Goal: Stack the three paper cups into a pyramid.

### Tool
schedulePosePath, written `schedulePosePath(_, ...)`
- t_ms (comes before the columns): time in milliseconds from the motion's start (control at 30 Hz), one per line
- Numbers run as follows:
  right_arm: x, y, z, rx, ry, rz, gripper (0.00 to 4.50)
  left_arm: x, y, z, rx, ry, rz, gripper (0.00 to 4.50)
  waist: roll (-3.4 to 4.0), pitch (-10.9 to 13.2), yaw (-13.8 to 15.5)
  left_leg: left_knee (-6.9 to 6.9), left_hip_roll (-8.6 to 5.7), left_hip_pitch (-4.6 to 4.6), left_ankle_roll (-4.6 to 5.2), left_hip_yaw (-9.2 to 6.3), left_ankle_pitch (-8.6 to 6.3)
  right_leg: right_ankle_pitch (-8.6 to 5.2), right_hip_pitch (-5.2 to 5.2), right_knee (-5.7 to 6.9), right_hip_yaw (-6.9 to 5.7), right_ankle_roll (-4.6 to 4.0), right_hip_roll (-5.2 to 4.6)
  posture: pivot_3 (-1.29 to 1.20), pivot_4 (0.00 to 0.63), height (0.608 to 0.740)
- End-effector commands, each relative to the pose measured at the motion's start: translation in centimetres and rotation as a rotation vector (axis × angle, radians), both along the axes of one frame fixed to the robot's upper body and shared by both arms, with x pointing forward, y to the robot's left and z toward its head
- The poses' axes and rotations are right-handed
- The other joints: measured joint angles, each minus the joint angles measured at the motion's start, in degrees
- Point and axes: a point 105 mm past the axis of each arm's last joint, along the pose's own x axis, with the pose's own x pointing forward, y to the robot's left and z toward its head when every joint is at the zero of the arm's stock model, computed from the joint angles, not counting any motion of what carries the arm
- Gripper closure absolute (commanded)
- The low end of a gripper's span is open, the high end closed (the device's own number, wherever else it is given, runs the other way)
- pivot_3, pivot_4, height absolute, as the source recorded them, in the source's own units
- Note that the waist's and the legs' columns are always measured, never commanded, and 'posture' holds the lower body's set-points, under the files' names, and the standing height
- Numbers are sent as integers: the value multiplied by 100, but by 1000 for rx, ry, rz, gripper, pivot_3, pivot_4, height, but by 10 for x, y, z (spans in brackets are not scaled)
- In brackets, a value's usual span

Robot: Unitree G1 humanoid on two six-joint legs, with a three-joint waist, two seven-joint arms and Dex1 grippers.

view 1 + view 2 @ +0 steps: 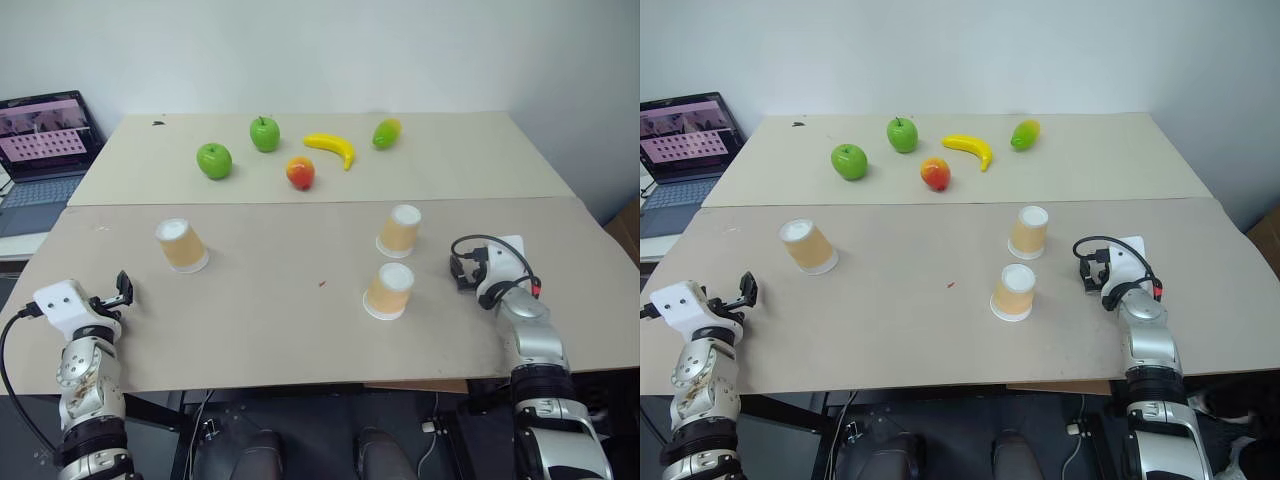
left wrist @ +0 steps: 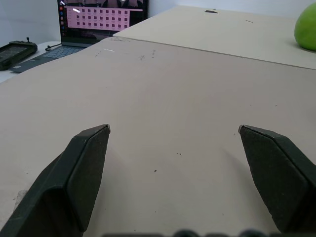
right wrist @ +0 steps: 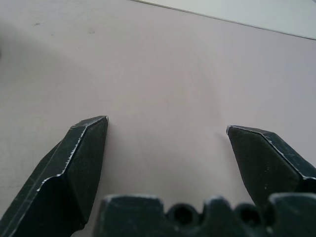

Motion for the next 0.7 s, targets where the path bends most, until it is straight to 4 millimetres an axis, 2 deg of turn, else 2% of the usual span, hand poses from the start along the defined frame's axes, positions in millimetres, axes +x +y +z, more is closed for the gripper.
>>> schedulePosePath(33, 6, 4, 14, -11, -49, 17, 67, 2, -4, 10, 0, -49, -28, 0, 0, 0, 0, 0, 0, 0, 0, 0, 0, 0, 0, 0, 0, 0, 0, 0, 150, 732)
schedulePosePath(133, 7, 4, 13, -14, -45, 17, 67, 8, -25, 22, -63, -125, -154, 0, 0, 0, 5, 0, 0, 0, 0, 1, 0, 0, 1, 0, 0, 0, -1, 0, 150, 732)
schedulePosePath(233, 7, 3, 13, -16, -41, 17, 67, 5, -68, 38, -73, -166, -421, 0, -1, 1, -4, 0, 1, -5, 0, 0, 0, 0, -1, -2, 0, 0, 0, 0, 150, 732)
schedulePosePath(267, 7, 3, 13, -18, -38, 19, 67, -5, -93, 45, -44, -156, -571, 0, -1, 0, -8, -5, 1, -6, 0, 1, 0, 0, -3, -4, 0, 0, 0, 0, 150, 732)
schedulePosePath(333, 8, 1, 13, -22, -34, 20, 67, -24, -128, 56, -11, -138, -783, 0, -1, 1, -44, -14, 4, -7, -1, 4, 0, 0, -6, -10, 4, -1, 0, 0, 150, 732)
schedulePosePath(400, 8, -2, 14, -27, -32, 16, 67, -41, -151, 63, -4, -104, -942, 0, -1, 2, -39, -21, 3, -1, -1, 7, 0, 0, -4, -9, 7, -1, -3, 0, 150, 732)
schedulePosePath(500, 8, -11, 19, -32, -38, 5, 67, -60, -184, 65, 109, 9, -1177, 0, 7, 4, -13, -22, 8, 11, -3, 8, 1, -1, 3, -4, 7, -6, 3, 0, 150, 732)
schedulePosePath(633, 2, -20, 31, -12, -40, 68, 67, -65, -198, 67, 241, 82, -1300, 0, 12, 6, 9, -20, 0, 16, -3, 10, 1, -1, 15, -15, 8, -7, 1, 0, 150, 732)
schedulePosePath(700, -16, -24, 39, 10, 18, 241, 67, -65, -201, 71, 290, 94, -1344, 0, 18, 12, 23, -21, 0, 3, -2, 9, 1, -2, 6, -21, 8, -6, 1, 0, 150, 732)
